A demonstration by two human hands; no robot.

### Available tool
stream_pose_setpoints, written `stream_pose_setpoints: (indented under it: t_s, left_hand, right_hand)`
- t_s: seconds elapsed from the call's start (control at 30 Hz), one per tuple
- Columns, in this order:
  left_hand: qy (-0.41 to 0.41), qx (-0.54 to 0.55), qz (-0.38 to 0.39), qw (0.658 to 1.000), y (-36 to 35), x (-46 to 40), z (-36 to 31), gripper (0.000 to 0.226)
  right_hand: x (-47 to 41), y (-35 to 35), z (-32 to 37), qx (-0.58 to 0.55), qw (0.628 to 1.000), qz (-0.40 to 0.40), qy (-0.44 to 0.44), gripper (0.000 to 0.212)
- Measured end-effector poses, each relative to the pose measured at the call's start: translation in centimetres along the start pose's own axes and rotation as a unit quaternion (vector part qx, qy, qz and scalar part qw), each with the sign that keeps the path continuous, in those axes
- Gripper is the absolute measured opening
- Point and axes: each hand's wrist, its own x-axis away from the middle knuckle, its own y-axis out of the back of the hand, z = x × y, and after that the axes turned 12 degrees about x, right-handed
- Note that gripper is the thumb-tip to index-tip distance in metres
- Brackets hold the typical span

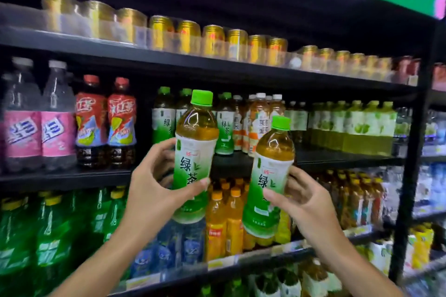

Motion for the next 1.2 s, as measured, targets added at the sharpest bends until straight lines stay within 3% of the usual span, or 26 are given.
stream_pose_setpoints:
  t_s: [0.17, 0.4, 0.73, 0.87, 1.2]
  left_hand:
    - [-0.045, -0.018, -0.006, 0.999, -1.7, -4.5, 1.4, 0.081]
    - [-0.089, -0.058, -0.065, 0.992, -3.8, -8.3, 2.3, 0.081]
    - [-0.106, -0.125, -0.099, 0.981, -6.2, -10.8, 3.0, 0.078]
    - [-0.105, -0.13, -0.093, 0.982, -6.1, -10.8, 3.0, 0.076]
    - [-0.095, -0.141, -0.097, 0.981, -5.6, -11.2, 3.9, 0.078]
  right_hand:
    - [-5.9, 1.0, -1.1, -0.009, 0.998, 0.018, 0.066, 0.052]
    - [-12.4, 1.9, -3.6, -0.05, 0.988, 0.05, 0.136, 0.069]
    - [-20.1, 0.3, -4.6, -0.075, 0.966, 0.061, 0.241, 0.072]
    - [-22.4, -2.2, -5.5, -0.012, 0.963, 0.126, 0.238, 0.072]
    - [-26.3, -4.8, -7.3, 0.138, 0.957, 0.185, 0.175, 0.054]
